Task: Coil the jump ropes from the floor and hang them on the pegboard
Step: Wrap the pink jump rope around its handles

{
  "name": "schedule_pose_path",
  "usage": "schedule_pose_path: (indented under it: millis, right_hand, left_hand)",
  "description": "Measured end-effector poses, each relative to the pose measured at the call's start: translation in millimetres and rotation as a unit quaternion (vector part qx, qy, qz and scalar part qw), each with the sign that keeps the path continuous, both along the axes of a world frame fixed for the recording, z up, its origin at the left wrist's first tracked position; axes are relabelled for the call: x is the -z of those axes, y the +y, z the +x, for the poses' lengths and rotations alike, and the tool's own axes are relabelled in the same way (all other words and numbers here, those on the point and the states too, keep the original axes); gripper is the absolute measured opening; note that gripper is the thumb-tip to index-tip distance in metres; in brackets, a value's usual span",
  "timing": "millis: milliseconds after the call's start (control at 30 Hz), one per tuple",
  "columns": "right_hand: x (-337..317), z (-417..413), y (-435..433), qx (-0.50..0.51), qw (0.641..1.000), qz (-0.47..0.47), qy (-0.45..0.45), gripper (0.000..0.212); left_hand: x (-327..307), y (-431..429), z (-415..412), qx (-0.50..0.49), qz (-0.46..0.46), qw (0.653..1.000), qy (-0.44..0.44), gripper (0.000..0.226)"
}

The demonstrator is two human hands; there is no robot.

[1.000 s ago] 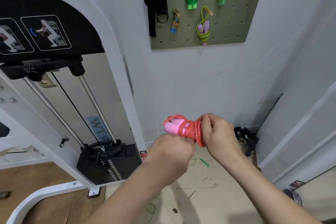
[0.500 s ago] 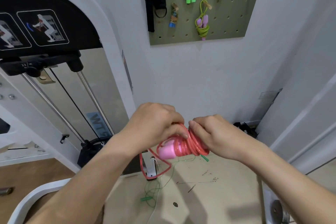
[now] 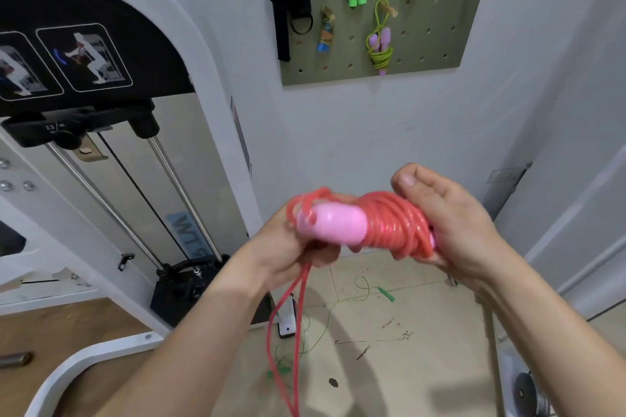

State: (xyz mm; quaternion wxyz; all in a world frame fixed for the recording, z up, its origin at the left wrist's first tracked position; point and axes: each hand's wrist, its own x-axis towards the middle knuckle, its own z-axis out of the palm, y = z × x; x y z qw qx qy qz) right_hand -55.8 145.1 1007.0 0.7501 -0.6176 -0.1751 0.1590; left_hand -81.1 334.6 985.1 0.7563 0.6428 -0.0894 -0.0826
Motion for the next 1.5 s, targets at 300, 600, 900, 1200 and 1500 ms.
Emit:
schedule_pose_path:
  millis: [300,600,900,1200,1500]
  right_hand:
    - [30,1,24,0.204,0.976,0.012,-0.076,0.031]
    - [30,7,-14,-0.157,0.955,-0.229,-0.105,0.051]
    - [18,9,2,-0.133,0.977,-0.155,-0.060,0.056]
    - [50,14,22,0.149,0.829,-0.476,-0.253,0.042]
    - [53,13,28,0.034,0.695,-0.611,-0.379,0.038]
  left_hand:
    - [16,-30,-17,-0.073,0.066,0.995,-0.027,0.036]
    - [10,-26,-21,-0.077,0.108,0.989,-0.064,0.015]
    - [8,-24,-15,-0.031,0.155,0.984,-0.077,0.013]
    - [22,-27,-11,-0.108,0.713,0.666,-0.191,0.013]
    - [-3,-18,3,-0.005,0.762,0.568,-0.312,0.015]
